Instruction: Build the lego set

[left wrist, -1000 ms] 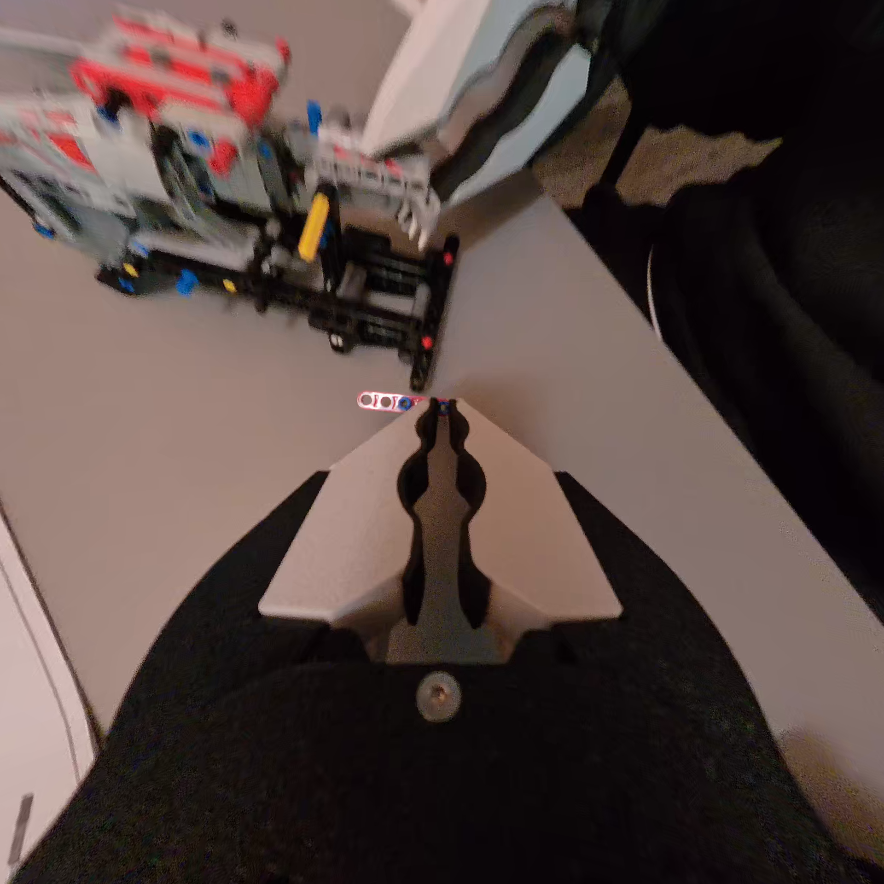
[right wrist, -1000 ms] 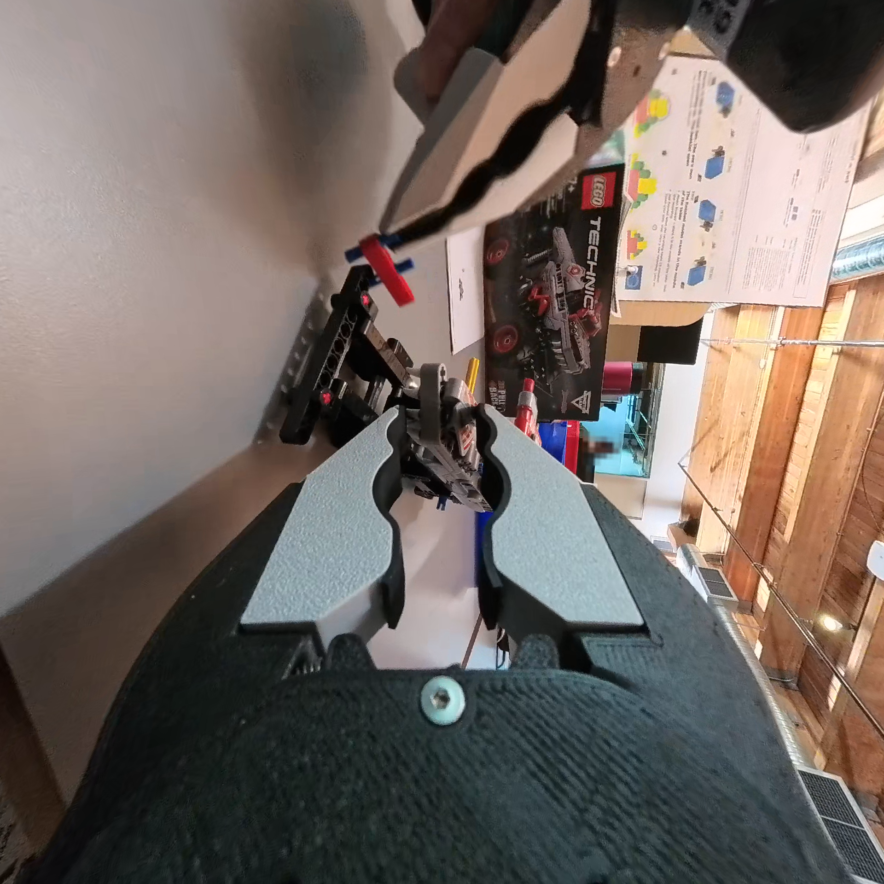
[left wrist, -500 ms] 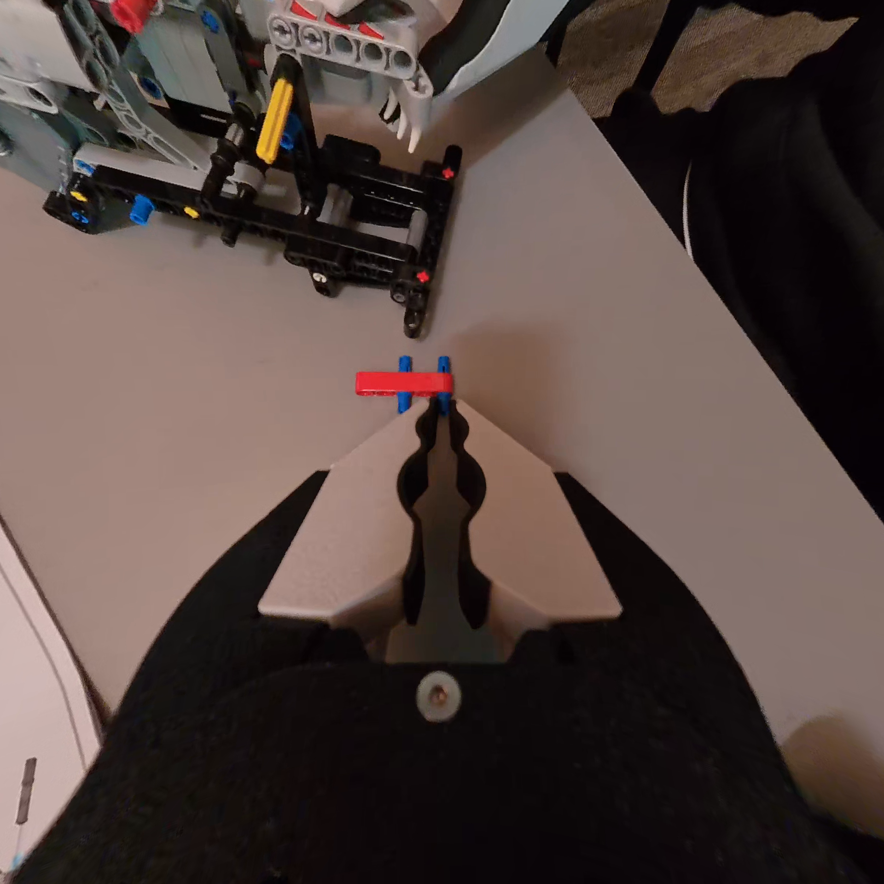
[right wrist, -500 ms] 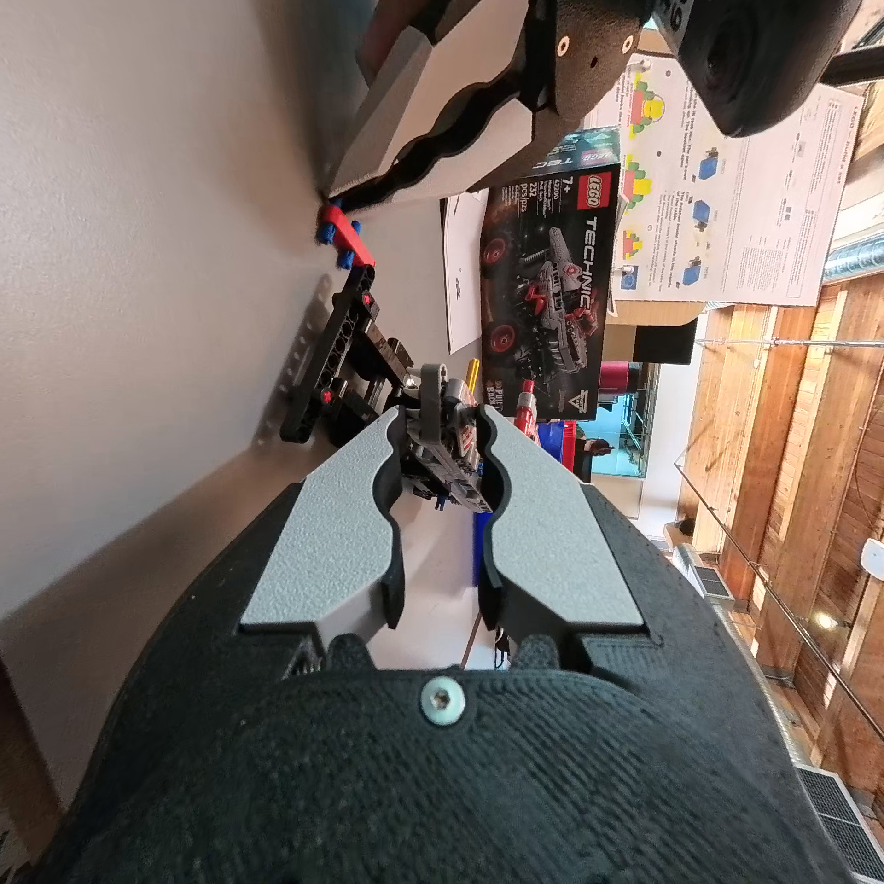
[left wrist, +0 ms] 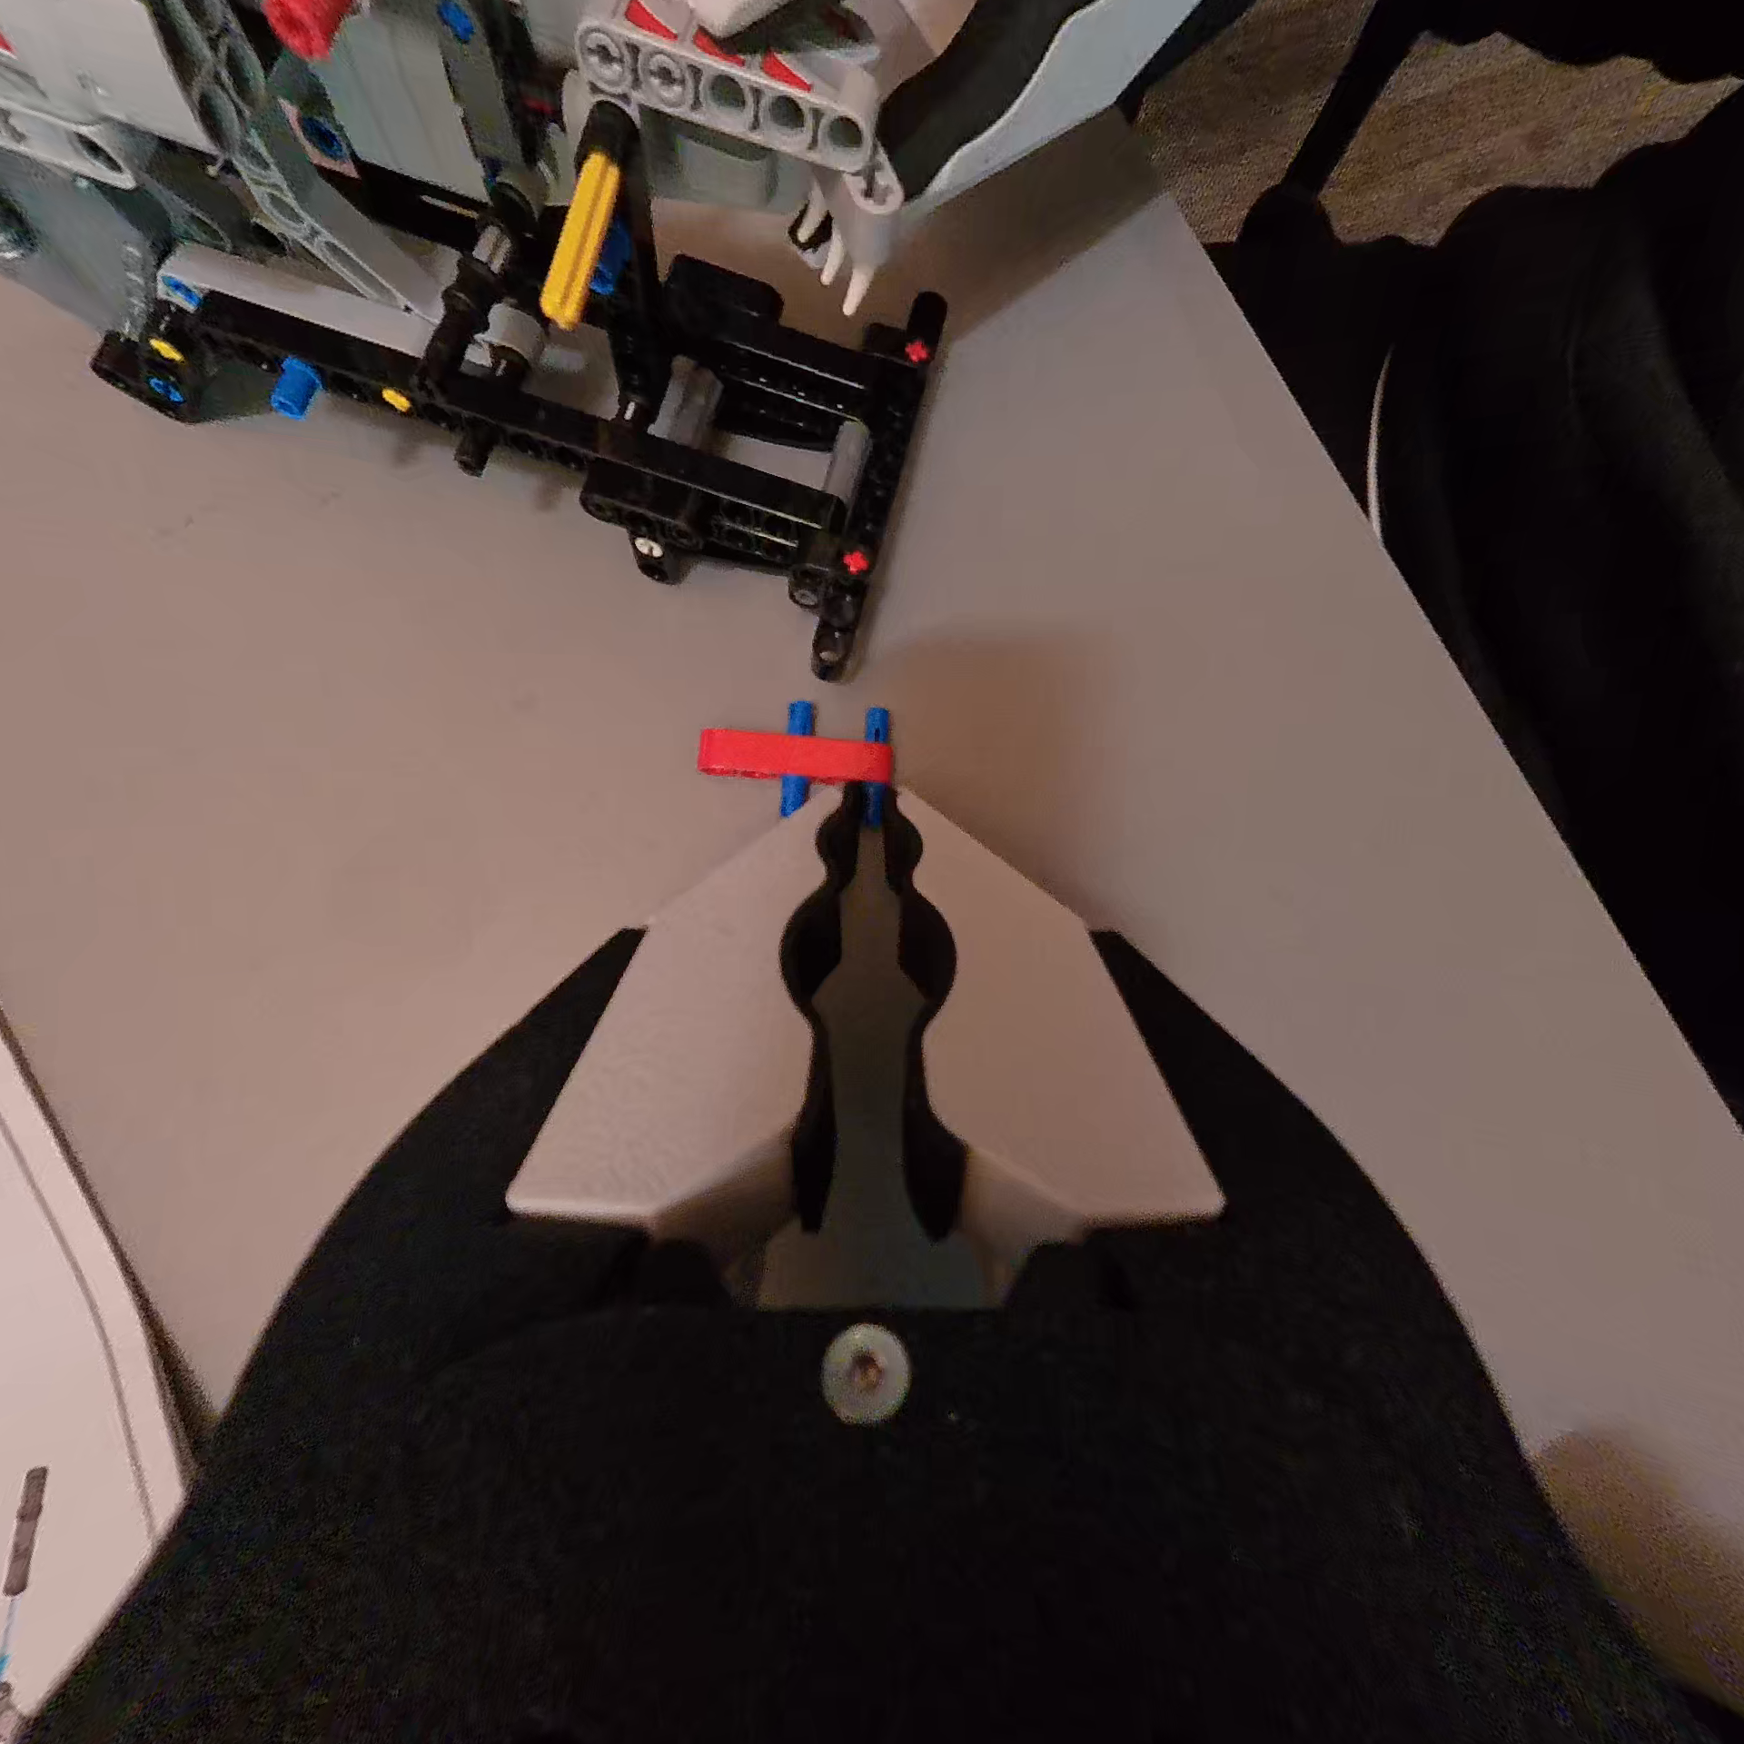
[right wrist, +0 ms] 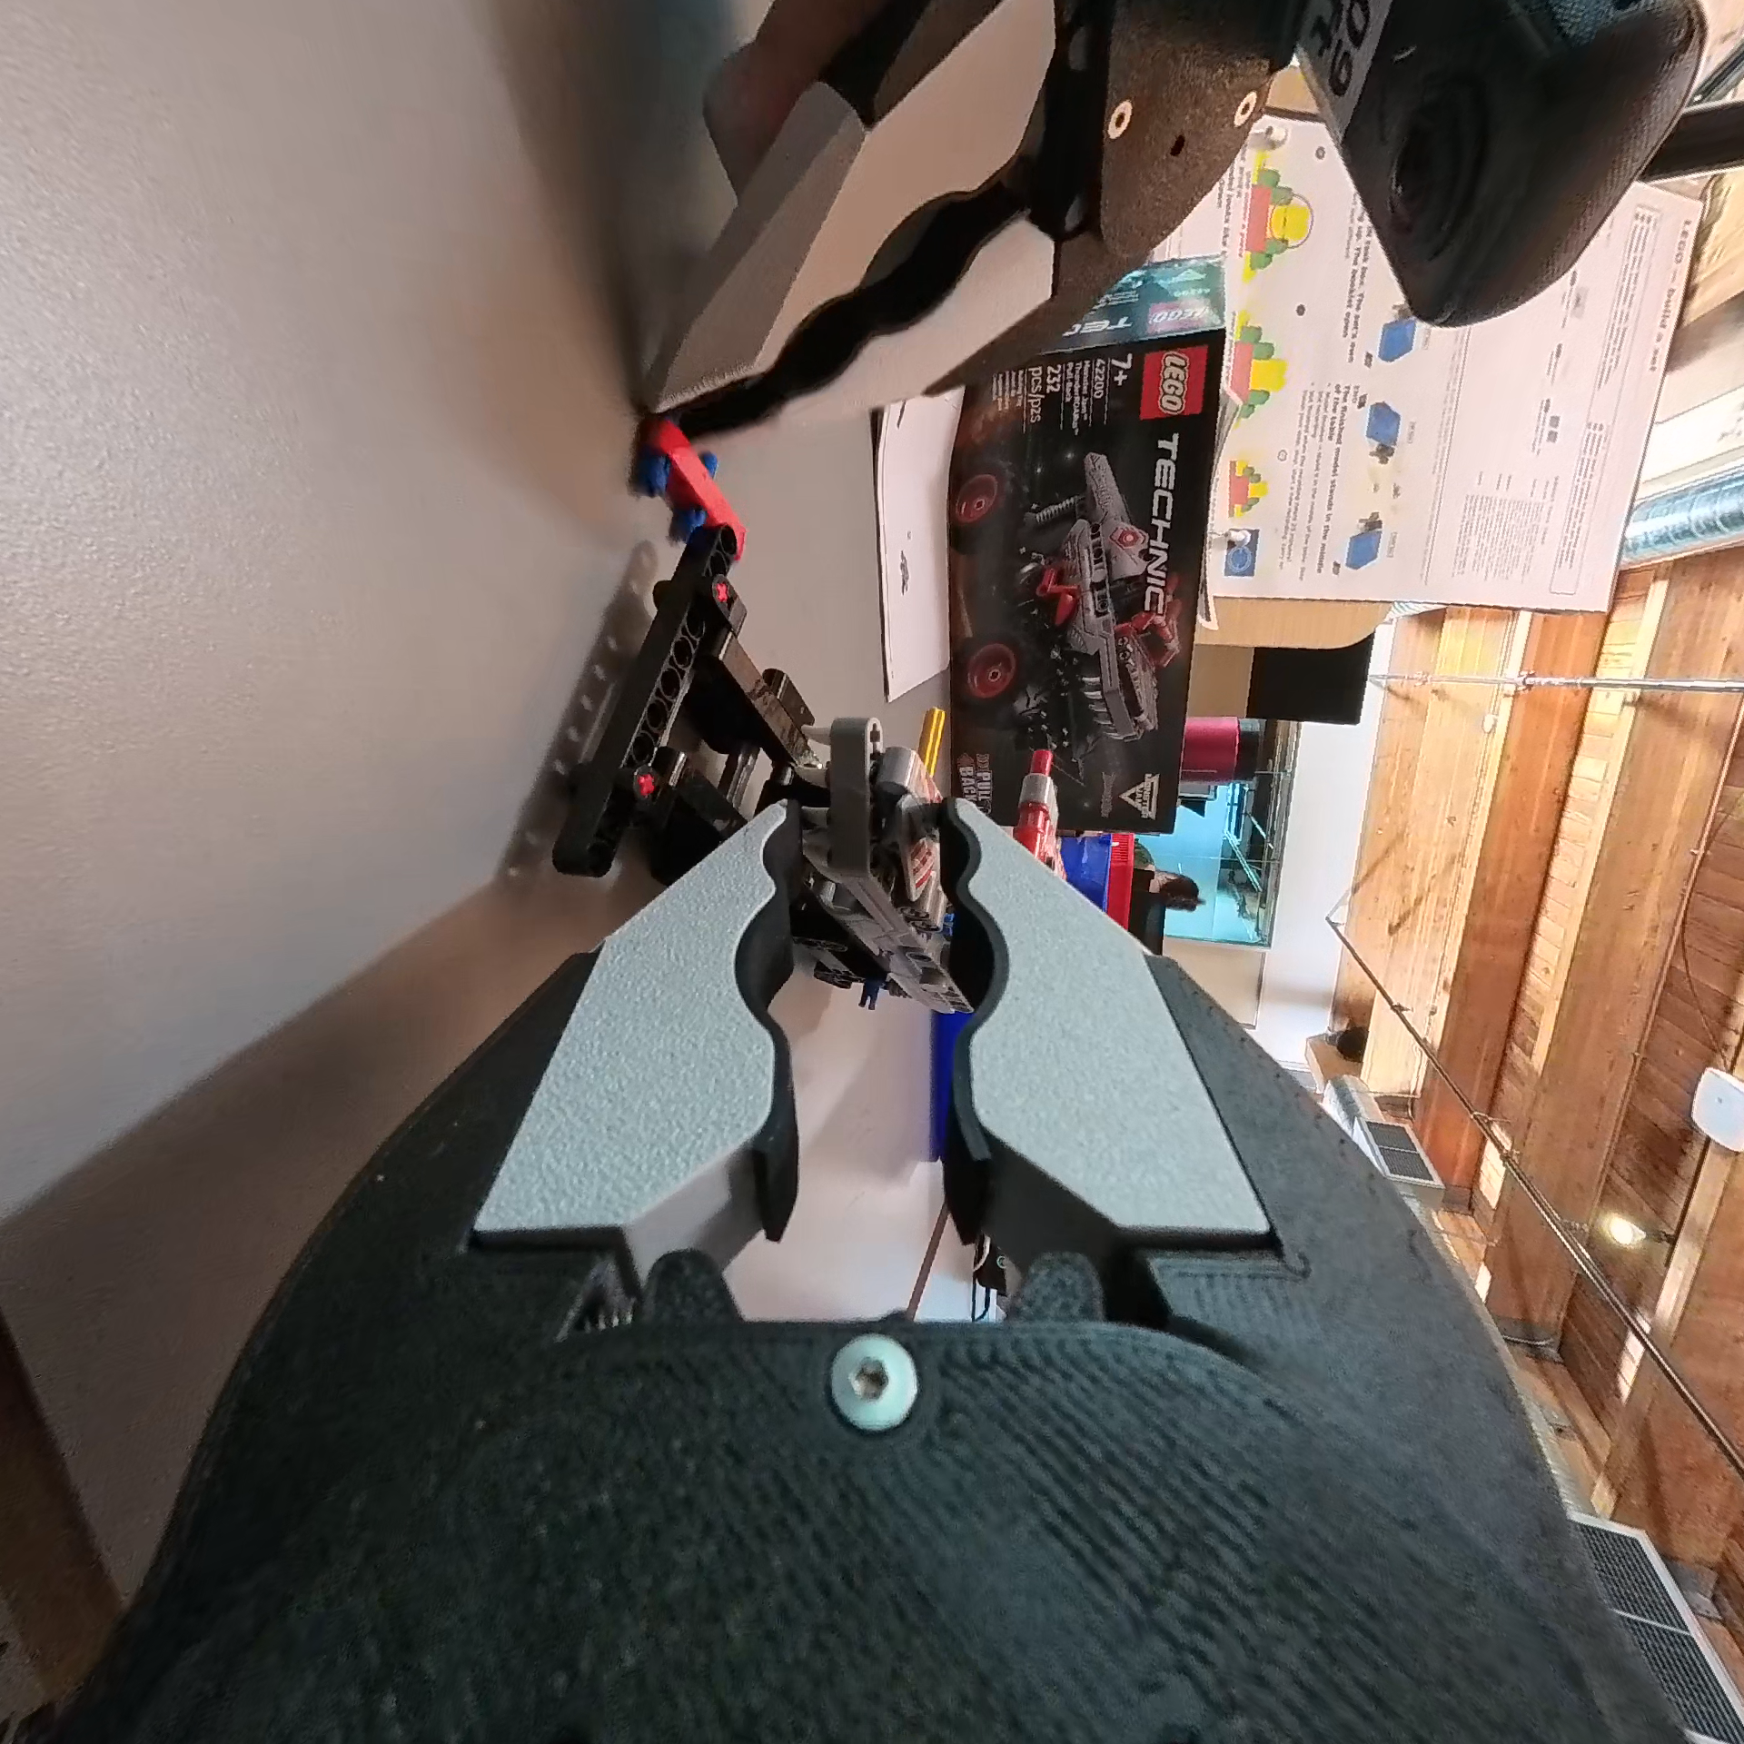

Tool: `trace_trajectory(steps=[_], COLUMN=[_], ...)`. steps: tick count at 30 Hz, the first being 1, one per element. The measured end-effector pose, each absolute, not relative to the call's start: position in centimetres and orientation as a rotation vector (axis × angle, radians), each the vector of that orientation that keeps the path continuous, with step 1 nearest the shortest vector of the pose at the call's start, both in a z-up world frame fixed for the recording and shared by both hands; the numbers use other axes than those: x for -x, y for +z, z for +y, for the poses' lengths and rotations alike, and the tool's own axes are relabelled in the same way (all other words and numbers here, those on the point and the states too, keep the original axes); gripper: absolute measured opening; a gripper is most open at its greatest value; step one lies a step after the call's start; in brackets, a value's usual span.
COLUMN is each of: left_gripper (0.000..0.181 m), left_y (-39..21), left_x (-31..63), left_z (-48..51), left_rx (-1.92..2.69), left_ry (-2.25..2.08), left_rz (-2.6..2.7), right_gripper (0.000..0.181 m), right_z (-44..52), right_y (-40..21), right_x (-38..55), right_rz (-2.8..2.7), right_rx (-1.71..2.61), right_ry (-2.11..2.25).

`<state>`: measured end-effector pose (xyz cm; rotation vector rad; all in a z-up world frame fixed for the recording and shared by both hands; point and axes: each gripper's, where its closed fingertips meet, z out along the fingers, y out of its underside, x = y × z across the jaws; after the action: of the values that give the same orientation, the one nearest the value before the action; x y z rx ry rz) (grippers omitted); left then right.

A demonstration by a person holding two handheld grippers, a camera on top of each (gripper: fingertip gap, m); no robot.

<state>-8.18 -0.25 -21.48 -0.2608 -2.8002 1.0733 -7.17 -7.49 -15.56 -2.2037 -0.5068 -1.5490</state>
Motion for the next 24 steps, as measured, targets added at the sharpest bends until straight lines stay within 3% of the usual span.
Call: trace_trajectory(steps=[1, 24], left_gripper=[0.002, 0.001], left_y=[-21.5, -19.4], left_x=[8.1, 8.1], left_z=[-0.2, 0.0], left_rx=[0.284, 0.469], left_ry=[1.078, 1.144], left_rz=[-2.810, -2.860], right_gripper=[0.027, 0.027], right_z=[-7.5, -7.6], right_y=[-15.5, -15.5], right_x=[7.2, 7.3], right_rz=[-0.506, -0.528], right_rx=[2.202, 2.207], right_ry=[-1.548, -1.565])
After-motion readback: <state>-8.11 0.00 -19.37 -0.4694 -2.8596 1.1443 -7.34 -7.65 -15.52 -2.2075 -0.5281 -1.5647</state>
